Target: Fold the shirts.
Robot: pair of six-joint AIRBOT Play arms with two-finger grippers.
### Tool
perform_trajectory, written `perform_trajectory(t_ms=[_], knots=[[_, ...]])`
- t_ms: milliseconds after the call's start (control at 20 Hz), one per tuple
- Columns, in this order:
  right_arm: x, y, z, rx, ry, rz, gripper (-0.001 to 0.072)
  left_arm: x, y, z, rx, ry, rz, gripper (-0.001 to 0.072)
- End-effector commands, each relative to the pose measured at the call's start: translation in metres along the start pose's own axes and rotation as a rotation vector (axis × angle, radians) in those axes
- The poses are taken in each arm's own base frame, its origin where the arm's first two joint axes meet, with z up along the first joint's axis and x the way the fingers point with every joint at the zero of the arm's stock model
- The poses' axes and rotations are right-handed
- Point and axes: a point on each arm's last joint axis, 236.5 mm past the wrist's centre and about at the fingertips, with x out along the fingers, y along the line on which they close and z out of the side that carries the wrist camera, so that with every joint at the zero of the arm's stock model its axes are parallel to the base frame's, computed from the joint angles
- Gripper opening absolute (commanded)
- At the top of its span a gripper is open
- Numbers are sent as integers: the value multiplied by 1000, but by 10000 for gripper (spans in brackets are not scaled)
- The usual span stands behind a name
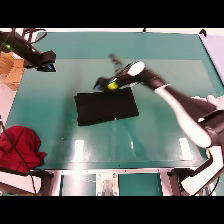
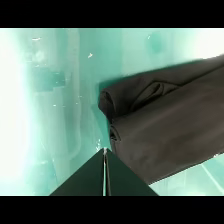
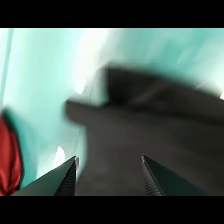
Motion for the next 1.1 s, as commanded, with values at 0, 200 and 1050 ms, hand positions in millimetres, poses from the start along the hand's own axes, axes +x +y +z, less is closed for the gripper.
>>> perform_trajectory(t_ms=[0, 200, 1050], knots=[[-101, -85, 24, 133, -29, -95, 531, -1, 1, 1, 0, -6, 2, 25], [-120, -169, -12, 339, 12, -151, 552, -1, 1, 0, 0, -3, 2, 25], [-52, -117, -30, 195, 107, 58, 18, -1, -1, -6, -3, 23, -6, 26]])
